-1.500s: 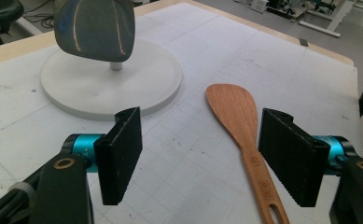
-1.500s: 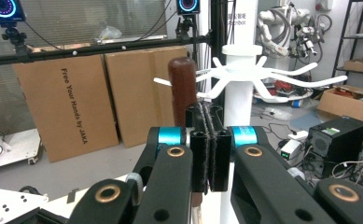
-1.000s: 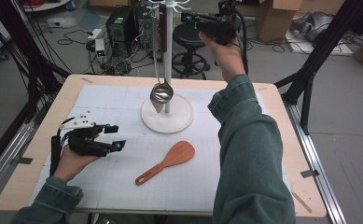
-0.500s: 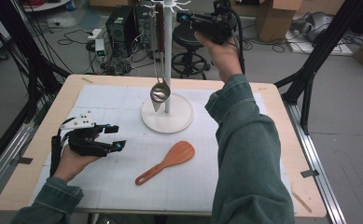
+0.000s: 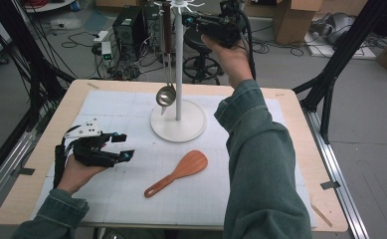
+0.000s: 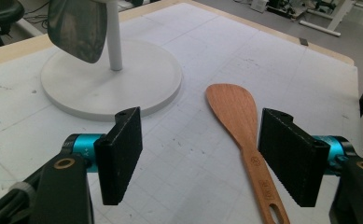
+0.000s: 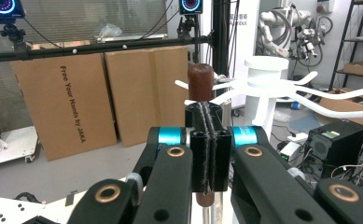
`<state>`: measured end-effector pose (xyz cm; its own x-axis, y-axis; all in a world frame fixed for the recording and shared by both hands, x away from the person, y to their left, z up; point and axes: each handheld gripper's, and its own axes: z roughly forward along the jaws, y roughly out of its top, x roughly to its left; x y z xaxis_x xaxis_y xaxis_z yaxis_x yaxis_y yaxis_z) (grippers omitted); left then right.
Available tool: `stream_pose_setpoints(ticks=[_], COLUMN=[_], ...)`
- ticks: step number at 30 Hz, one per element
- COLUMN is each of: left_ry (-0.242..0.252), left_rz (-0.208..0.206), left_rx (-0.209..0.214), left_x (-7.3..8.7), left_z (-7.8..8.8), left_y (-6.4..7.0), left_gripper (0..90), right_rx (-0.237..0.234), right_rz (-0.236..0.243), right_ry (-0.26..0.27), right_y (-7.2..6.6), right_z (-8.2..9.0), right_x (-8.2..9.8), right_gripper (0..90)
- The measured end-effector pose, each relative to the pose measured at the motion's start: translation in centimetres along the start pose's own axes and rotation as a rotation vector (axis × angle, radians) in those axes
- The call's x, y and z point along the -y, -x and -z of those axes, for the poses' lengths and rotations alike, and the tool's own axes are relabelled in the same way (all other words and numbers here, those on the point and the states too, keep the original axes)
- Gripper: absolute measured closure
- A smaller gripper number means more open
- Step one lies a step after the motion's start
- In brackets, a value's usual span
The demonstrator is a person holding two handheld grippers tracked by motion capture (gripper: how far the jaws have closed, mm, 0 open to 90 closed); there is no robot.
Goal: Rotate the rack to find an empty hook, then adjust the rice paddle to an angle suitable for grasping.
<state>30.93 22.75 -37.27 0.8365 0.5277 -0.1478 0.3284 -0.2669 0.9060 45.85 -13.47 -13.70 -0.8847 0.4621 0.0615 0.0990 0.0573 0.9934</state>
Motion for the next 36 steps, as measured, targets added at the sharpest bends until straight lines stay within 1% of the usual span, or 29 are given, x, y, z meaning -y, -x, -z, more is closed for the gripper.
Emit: stream_pose_setpoints(ticks=[9,14,16,17,18,23,28,32,33,35,36], left_ry=[-0.004,-0.005,-0.006,-0.002,-0.002,-0.008,-0.012,-0.009,-0.012,-0.014,-0.014], left_rz=[-0.001,-0.002,-0.006,-0.004,-0.004,-0.013,-0.017,-0.016,-0.019,-0.025,-0.027], left_rx=[-0.004,-0.006,-0.007,-0.011,-0.009,-0.014,-0.019,-0.022,-0.024,-0.024,-0.026], left_x=[0.0,0.0,0.0,0.0,0.0,0.0,0.0,0.0,0.0,0.0,0.0], left_z=[-0.1,-0.1,-0.1,-0.1,-0.2,-0.3,-0.4,-0.5,-0.6,-0.6,-0.7], left_y=[0.1,0.1,0.1,0.1,0.2,0.3,0.4,0.5,0.5,0.6,0.7], left_gripper=[31.1,31.1,31.1,31.1,31.1,31.1,31.0,31.0,31.0,30.9,30.9], right_rx=[-0.005,-0.005,-0.011,-0.009,-0.012,-0.012,-0.015,-0.011,-0.015,-0.007,-0.009], right_rz=[0.004,0.004,0.002,-0.005,0.004,0.006,-0.005,-0.027,-0.028,-0.028,-0.033], right_ry=[-0.003,0.000,0.009,0.005,-0.001,-0.007,-0.006,-0.008,-0.005,-0.011,-0.008], right_y=[-0.2,-0.3,-0.3,-0.4,-0.5,-0.9,-1.1,-1.1,-1.0,-1.1,-1.1], right_z=[-0.2,0.0,0.2,0.3,0.4,0.9,1.6,2.1,2.2,2.5,2.7], right_x=[0.0,0.0,0.1,0.2,0.3,1.0,1.9,2.8,3.1,3.5,3.7], right_gripper=[89.9,89.5,86.6,86.0,85.5,80.5,75.5,69.7,69.0,65.7,65.6])
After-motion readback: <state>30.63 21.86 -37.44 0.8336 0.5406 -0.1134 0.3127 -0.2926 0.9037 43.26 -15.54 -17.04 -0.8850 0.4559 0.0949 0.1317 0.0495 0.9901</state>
